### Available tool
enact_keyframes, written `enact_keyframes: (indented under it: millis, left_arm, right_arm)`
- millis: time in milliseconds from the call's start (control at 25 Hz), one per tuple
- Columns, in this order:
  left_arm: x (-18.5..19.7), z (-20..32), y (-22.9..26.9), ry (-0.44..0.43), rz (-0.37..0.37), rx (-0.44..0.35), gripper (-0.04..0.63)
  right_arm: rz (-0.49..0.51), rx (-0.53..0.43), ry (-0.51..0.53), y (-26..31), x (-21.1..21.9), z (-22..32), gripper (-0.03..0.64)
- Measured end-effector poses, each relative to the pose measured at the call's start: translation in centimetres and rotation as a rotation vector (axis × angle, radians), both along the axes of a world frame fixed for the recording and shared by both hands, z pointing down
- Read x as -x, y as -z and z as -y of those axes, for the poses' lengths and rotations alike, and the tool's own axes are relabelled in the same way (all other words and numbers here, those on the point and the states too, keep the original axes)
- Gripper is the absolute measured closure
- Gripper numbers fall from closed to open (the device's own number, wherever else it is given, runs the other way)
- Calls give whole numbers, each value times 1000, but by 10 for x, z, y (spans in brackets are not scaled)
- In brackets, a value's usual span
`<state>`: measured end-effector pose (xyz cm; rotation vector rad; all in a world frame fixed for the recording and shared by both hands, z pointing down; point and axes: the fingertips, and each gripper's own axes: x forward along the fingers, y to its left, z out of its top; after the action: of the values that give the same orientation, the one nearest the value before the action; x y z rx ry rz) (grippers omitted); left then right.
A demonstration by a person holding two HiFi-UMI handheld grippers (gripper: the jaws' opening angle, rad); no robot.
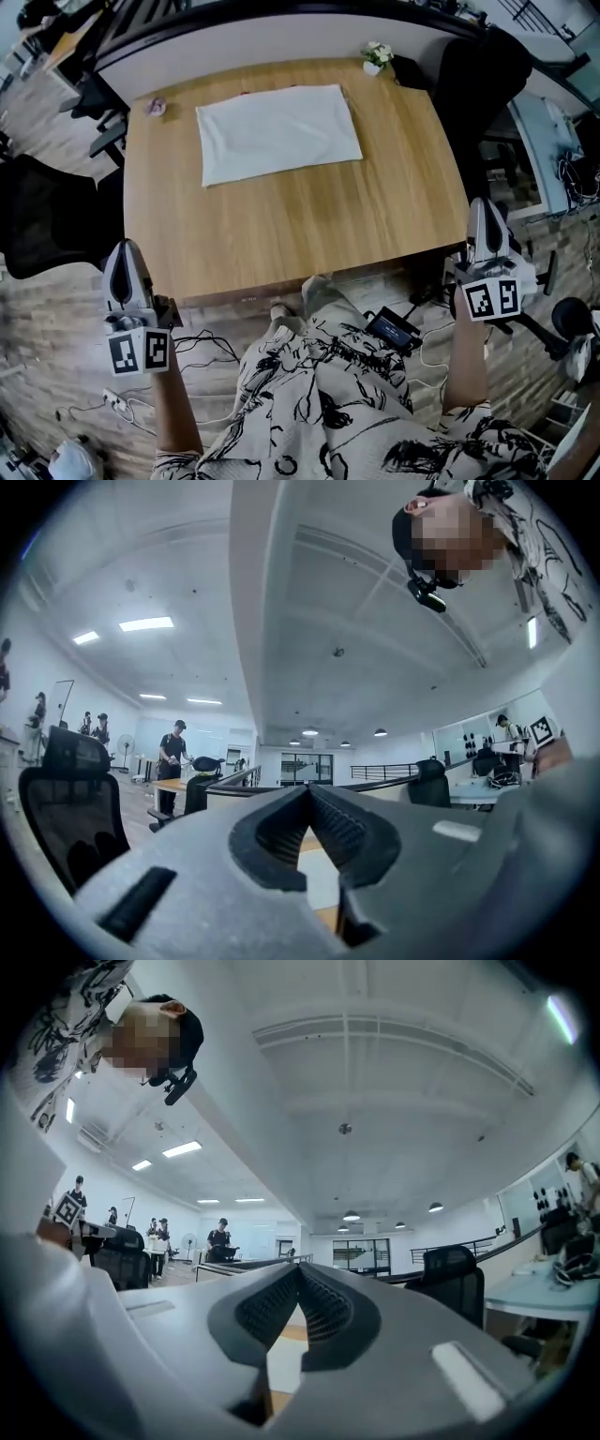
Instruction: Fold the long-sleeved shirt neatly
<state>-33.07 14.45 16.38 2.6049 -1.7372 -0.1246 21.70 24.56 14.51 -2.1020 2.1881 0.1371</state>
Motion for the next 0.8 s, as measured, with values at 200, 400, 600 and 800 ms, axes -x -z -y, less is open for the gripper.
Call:
enact_keyframes:
  millis: [200, 400, 600, 800]
  left_arm:
    - [5, -29, 7, -14, 9, 0, 592]
    - [10, -56, 14, 24, 21, -10, 595]
    - [13, -81, 19, 76, 37, -44, 592]
    - [19, -100, 8, 160, 42, -35, 592]
  right_arm:
    - [-12, 15, -50, 6, 3, -49, 609]
    - [-2, -17, -49, 17, 5, -74, 609]
    - [-7, -28, -34, 12, -5, -86, 609]
    - [4, -35, -47, 5, -22, -92, 609]
